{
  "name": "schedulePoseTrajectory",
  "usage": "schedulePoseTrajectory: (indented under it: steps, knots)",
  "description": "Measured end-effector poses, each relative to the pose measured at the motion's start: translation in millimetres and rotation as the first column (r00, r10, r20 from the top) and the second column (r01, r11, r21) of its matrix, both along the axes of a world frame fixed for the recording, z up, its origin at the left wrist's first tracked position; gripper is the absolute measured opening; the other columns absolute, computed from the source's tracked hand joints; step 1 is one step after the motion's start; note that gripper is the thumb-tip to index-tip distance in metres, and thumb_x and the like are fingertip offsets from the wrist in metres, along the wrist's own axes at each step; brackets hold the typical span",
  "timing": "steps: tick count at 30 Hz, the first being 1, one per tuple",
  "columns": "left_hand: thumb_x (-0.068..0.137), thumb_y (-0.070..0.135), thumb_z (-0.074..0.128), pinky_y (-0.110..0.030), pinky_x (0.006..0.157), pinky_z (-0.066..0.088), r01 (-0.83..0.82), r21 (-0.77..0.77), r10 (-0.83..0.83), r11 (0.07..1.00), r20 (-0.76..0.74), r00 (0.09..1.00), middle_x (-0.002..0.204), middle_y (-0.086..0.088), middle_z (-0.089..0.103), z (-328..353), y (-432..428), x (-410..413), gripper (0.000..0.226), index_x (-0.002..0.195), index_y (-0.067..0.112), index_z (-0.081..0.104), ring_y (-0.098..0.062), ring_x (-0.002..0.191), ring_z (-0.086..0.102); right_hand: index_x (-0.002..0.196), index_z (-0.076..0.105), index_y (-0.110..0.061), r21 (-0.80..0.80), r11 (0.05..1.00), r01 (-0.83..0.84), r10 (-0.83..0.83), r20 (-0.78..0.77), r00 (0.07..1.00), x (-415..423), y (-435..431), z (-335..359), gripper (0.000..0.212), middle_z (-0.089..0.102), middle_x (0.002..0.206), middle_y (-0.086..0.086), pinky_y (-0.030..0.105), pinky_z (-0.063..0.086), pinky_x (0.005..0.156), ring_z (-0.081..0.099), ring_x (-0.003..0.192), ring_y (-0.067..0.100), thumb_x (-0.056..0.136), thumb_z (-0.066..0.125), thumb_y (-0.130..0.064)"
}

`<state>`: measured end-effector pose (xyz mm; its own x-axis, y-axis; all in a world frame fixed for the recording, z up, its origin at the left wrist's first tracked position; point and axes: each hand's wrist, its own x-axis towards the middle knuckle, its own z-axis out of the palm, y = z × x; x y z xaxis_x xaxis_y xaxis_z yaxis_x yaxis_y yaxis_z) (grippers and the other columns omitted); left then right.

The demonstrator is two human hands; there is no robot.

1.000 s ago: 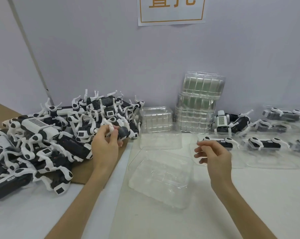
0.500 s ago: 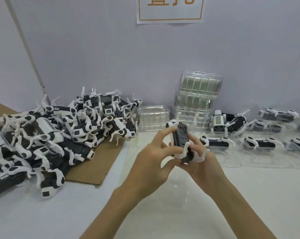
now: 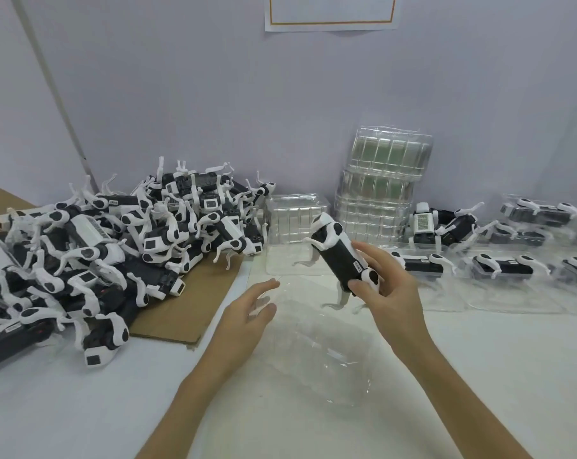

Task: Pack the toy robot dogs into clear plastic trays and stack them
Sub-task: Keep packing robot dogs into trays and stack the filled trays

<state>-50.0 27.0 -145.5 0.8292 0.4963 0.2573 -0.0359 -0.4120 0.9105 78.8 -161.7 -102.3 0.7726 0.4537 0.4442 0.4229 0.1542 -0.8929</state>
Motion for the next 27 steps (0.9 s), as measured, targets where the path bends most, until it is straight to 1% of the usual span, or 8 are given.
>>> schedulePoseTrajectory:
  steps: [4,7,10,12,15,18,23,27]
  knots:
    - [0.104,0.021,0.048,0.002,0.088,0.035,0.01,0.067,-0.008,0.998,-0.025,1.0,0.135,0.034,0.048,-5.1,-9.0,-2.8,0.039,0.134,0.046,0.047,0.009,0.125,0.047,0.115,0.068,-0.045,-0.12,0.993,-0.019,0.034,0.118,0.992,-4.4,3.0,-4.4,0.064,0.069,0.112,-0.026,0.016,0.052,0.08,0.068,0.099,0.005,0.081,0.066,0.009]
    - [0.105,0.02,0.044,-0.006,0.087,0.037,-0.012,0.147,0.017,0.989,-0.027,1.0,0.135,0.035,0.05,-3.8,-10.2,-2.4,0.045,0.141,0.046,0.041,0.004,0.124,0.052,0.109,0.07,-0.047,-0.213,0.976,-0.042,0.078,0.166,0.983,-6.2,4.3,-6.9,0.064,0.071,0.102,-0.027,0.012,0.05,0.078,0.069,0.087,0.008,0.078,0.065,0.01]
    - [0.106,0.023,0.042,-0.021,0.073,0.042,-0.02,0.243,0.034,0.97,-0.054,0.998,0.132,0.038,0.05,-4.5,-9.4,-1.6,0.044,0.141,0.049,0.038,-0.015,0.106,0.064,0.106,0.072,-0.047,-0.248,0.968,-0.025,0.076,0.198,0.977,-5.2,3.7,-7.5,0.062,0.071,0.097,-0.026,0.007,0.045,0.081,0.066,0.088,0.005,0.076,0.065,0.007]
    - [0.106,0.024,0.041,-0.027,0.073,0.043,-0.028,0.273,0.047,0.962,-0.063,0.997,0.132,0.035,0.05,-5.7,-9.7,-0.9,0.044,0.138,0.053,0.038,-0.016,0.094,0.065,0.104,0.074,-0.045,-0.258,0.966,-0.008,0.062,0.203,0.977,-3.5,1.5,-7.2,0.059,0.071,0.095,-0.027,0.004,0.042,0.081,0.064,0.09,0.002,0.075,0.064,0.005]
    - [0.105,0.025,0.04,-0.032,0.096,0.046,-0.041,0.263,0.057,0.964,-0.052,0.997,0.134,0.027,0.054,-4.8,-11.5,-1.7,0.053,0.142,0.062,0.028,-0.005,0.11,0.06,0.098,0.076,-0.042,-0.291,0.957,-0.001,0.06,0.194,0.979,-2.9,-0.3,-6.2,0.049,0.071,0.091,-0.026,0.004,0.042,0.077,0.061,0.087,0.0,0.07,0.062,-0.005]
    - [0.101,0.029,0.039,-0.035,0.091,0.049,-0.038,0.284,0.06,0.958,-0.069,0.996,0.116,0.013,0.063,-5.4,-10.1,-1.4,0.056,0.139,0.068,0.027,-0.003,0.089,0.059,0.095,0.075,-0.043,-0.374,0.928,-0.001,0.075,0.185,0.98,-4.7,0.8,-7.0,0.045,0.071,0.101,-0.023,0.016,0.045,0.085,0.058,0.102,-0.001,0.064,0.055,-0.018]
    - [0.1,0.022,0.038,-0.024,0.099,0.041,-0.029,0.269,0.046,0.963,-0.058,0.997,0.13,0.042,0.048,-3.3,-11.8,-2.0,0.057,0.13,0.071,0.038,0.012,0.12,0.047,0.091,0.074,-0.04,-0.416,0.909,0.012,0.067,0.176,0.982,-2.6,-1.7,-5.7,0.039,0.07,0.094,-0.018,0.038,0.056,0.081,0.063,0.089,0.009,0.063,0.055,-0.021]
    - [0.104,0.014,0.042,-0.03,0.116,0.031,-0.039,0.273,0.053,0.961,-0.046,0.998,0.147,0.026,0.045,-5.1,-9.9,-0.6,0.063,0.116,0.075,0.046,0.007,0.138,0.036,0.088,0.076,-0.038,-0.426,0.905,0.018,0.055,0.159,0.986,-1.7,-1.7,-5.4,0.036,0.069,0.089,-0.01,0.041,0.056,0.08,0.066,0.078,0.017,0.063,0.056,-0.023]
